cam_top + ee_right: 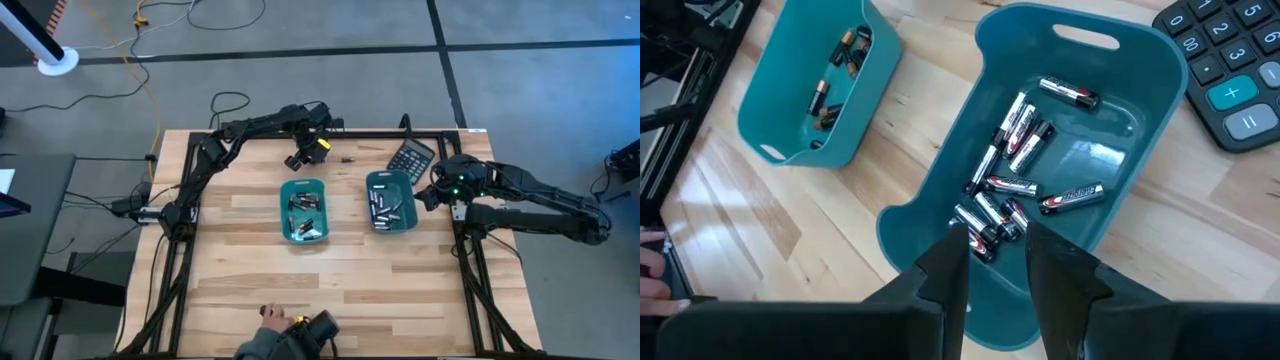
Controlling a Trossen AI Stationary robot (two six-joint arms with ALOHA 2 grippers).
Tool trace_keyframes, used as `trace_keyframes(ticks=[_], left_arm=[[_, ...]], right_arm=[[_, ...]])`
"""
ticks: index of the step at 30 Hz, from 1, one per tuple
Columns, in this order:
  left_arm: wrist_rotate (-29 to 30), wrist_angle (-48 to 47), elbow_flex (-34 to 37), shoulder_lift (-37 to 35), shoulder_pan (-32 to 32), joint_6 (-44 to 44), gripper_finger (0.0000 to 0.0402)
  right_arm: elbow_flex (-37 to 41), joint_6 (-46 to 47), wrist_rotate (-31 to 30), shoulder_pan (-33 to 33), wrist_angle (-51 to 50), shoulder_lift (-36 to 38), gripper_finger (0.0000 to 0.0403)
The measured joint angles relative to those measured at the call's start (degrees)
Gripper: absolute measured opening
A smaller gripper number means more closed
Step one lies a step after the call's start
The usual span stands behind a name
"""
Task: Sort batteries
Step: Put the silver battery into the blue bin
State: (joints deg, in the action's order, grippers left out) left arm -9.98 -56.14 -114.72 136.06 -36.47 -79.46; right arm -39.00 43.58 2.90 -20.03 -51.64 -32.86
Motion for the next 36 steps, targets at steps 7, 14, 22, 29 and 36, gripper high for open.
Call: trace_keyframes(ticks=[7, 14, 22, 29, 36], left_arm=[[-0.7, 2.3, 3.2, -0.4, -0.2, 2.2, 0.0119], [-1.0, 2.1, 3.3, -0.3, -0.9, 8.4, 0.0113], [-0.3, 1.6, 3.3, -0.2, -0.5, 11.7, 0.0038], [0.7, 1.6, 3.5, -0.8, 0.4, 16.5, 0.0038], [1.6, 2.4, 3.8, -5.4, 0.8, 20.7, 0.0038]], right_arm=[[0.0, 0.1, 0.0, 0.0, 0.3, 0.0, 0.0118], [0.0, 0.1, 0.0, 0.0, 0.3, 0.0, 0.0118], [0.0, 0.1, 0.0, 0.0, 0.3, 0.0, 0.0118], [0.0, -0.5, 0.0, 0.0, 0.3, 0.0, 0.0118], [0.0, -1.7, 0.0, 0.0, 0.2, 0.0, 0.0118]])
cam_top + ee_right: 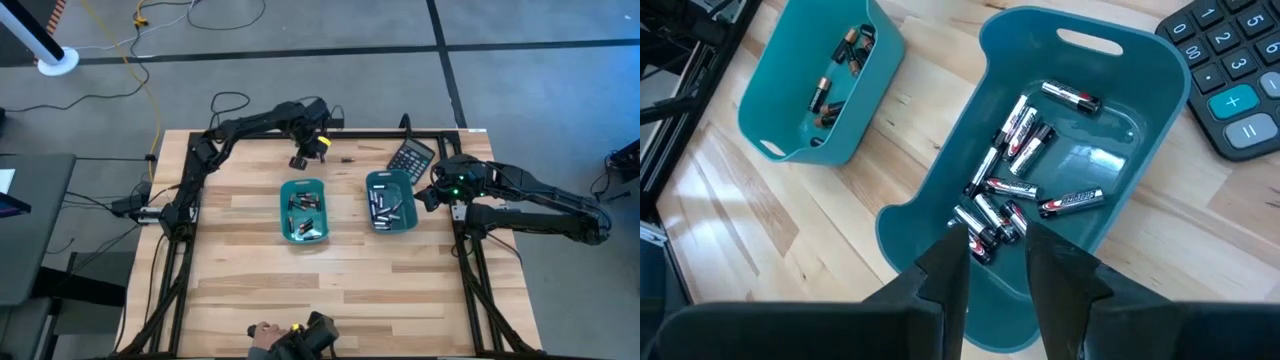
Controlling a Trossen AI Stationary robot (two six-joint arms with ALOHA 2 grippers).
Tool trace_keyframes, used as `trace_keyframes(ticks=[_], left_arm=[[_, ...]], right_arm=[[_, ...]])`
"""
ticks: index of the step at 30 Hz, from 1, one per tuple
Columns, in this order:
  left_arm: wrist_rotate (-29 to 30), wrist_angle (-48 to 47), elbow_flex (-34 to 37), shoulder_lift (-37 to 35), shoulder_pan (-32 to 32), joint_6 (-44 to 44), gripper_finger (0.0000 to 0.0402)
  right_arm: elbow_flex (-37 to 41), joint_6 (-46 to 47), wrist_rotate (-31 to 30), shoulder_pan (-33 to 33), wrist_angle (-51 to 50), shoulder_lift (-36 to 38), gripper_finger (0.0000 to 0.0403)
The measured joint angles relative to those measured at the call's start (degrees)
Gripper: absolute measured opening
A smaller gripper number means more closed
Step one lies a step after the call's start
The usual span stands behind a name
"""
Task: Sort batteries
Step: Put the silver battery into the blue bin
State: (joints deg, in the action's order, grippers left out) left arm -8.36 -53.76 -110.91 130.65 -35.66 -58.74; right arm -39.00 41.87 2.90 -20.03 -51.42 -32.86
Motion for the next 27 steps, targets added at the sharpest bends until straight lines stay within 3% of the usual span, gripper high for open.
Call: trace_keyframes(ticks=[5, 12, 18, 27], left_arm=[[0.9, 3.6, -0.1, -5.2, 1.1, 2.3, 0.0038], [0.6, 20.0, -0.3, -10.4, 3.0, 10.4, 0.0038], [-6.8, 33.7, -0.3, -10.7, 4.3, 19.1, 0.0038], [-9.2, 39.0, -0.3, -10.5, 9.9, 25.2, 0.0038]], right_arm=[[0.0, -0.3, 0.0, 0.0, 0.0, 0.0, 0.0118], [0.0, -0.3, 0.0, 0.0, 0.0, 0.0, 0.0118], [0.0, 0.0, -1.6, 0.0, 0.0, -0.1, 0.0118], [0.0, -0.3, -2.9, 0.0, 0.1, -0.1, 0.0118]])
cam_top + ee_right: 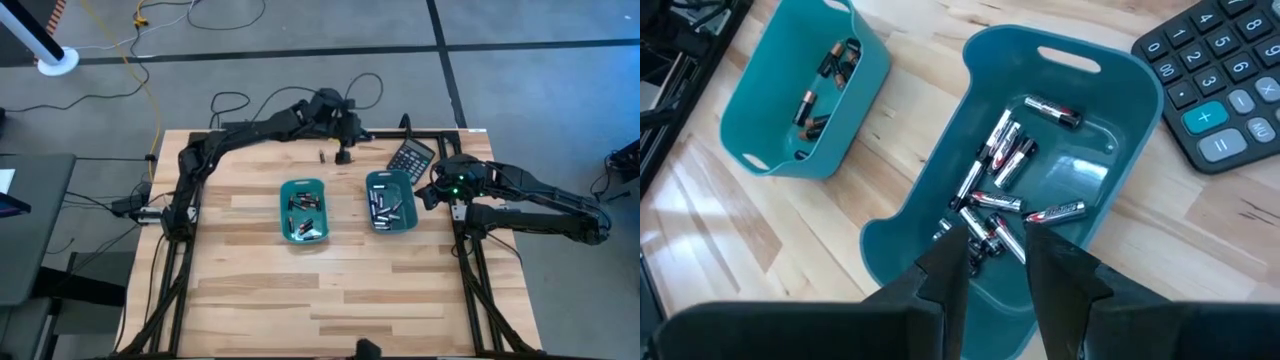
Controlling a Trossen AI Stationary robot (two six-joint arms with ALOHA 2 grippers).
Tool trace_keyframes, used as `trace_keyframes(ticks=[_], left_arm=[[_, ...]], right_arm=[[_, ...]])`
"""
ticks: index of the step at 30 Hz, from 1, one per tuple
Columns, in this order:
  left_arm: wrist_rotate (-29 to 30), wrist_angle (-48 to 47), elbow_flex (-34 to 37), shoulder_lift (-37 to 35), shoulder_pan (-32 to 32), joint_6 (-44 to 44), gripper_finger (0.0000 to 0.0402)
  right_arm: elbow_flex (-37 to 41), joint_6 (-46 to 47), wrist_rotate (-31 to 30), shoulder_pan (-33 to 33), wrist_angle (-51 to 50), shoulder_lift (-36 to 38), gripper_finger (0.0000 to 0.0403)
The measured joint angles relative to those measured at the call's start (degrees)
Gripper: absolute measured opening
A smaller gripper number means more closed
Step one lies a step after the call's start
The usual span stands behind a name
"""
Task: Sort batteries
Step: Put the silver battery into the blue bin
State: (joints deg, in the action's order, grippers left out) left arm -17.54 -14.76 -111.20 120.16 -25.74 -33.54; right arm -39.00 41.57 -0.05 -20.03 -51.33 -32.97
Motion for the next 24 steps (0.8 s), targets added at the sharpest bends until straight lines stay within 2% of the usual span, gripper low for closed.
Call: trace_keyframes(ticks=[3, 7, 17, 24], left_arm=[[0.5, 0.6, 0.0, 0.0, 2.2, 3.1, 0.0038], [5.2, 3.5, -0.1, 1.5, 5.4, 7.9, 0.0038], [12.2, 9.0, -0.1, 11.0, 13.1, 21.9, 0.0038], [13.3, 8.1, 0.1, 16.3, 15.5, 30.3, 0.0038]], right_arm=[[0.0, 0.0, -0.1, 0.0, 0.0, 0.0, 0.0118], [0.0, -0.2, -0.1, 0.0, 0.0, 0.0, 0.0118], [0.0, -0.2, -0.1, 0.0, 0.1, 0.0, 0.0118], [0.0, -0.1, -0.1, 0.0, -0.1, 0.0, 0.0118]])
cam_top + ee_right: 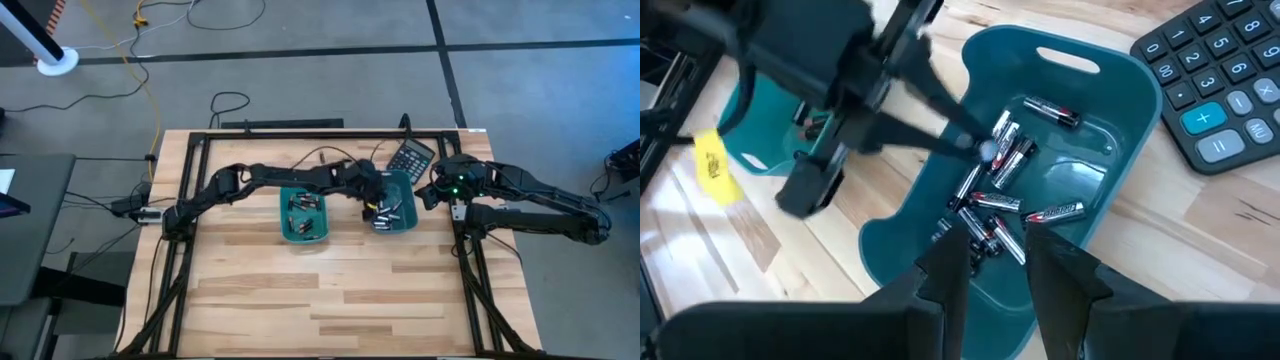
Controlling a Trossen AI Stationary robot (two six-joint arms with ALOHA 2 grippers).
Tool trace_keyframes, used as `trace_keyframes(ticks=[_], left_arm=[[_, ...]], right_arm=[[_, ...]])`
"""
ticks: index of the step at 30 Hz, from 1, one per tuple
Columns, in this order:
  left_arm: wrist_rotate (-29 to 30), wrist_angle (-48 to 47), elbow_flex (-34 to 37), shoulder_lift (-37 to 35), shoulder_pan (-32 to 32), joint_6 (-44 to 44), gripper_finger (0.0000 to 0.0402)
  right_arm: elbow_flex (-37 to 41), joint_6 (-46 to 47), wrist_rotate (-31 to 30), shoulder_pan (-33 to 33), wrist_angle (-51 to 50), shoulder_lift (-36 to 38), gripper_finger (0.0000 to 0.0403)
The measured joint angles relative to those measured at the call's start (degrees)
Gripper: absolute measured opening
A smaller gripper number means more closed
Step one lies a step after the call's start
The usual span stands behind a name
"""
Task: Sort batteries
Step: Put the silver battery into the blue bin, then put the black battery into the green bin
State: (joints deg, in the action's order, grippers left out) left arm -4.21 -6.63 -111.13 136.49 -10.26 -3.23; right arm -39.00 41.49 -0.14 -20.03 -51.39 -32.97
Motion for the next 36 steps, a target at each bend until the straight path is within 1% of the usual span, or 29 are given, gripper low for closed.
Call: trace_keyframes(ticks=[8, 10, 14, 18, 24, 28, 32, 36], left_arm=[[1.0, -1.6, -0.1, -0.3, 0.6, 1.0, 0.0040], [1.0, -2.7, -0.1, -0.3, 0.5, 1.3, 0.0060], [1.0, -4.6, -0.1, -0.3, 0.7, 1.5, 0.0114], [1.0, -4.3, -0.1, -0.3, 0.6, 1.6, 0.0139], [1.0, -4.1, -0.1, -0.8, 0.6, 1.5, 0.0144], [1.0, -4.1, -0.1, -2.7, 0.4, 1.4, 0.0145], [1.0, -9.2, -0.1, -6.4, 0.3, -0.1, 0.0145], [1.0, -17.8, -0.1, -12.3, 0.3, -0.2, 0.0145]], right_arm=[[0.0, -0.1, 0.0, 0.1, -0.2, 0.0, 0.0118], [0.0, -1.2, 0.0, 0.1, -0.2, 0.0, 0.0118], [0.0, -1.4, 0.0, 0.1, -0.6, 0.0, 0.0118], [0.0, -1.5, 0.0, 0.1, -0.6, 0.0, 0.0118], [0.0, -1.5, 0.1, 0.1, -0.5, 0.0, 0.0118], [0.0, -1.5, 0.2, 0.1, -0.4, 0.0, 0.0118], [0.0, -1.5, 0.2, 0.1, -0.3, 0.0, 0.0118], [0.0, -1.5, 0.2, 0.0, -0.2, 0.0, 0.0118]])
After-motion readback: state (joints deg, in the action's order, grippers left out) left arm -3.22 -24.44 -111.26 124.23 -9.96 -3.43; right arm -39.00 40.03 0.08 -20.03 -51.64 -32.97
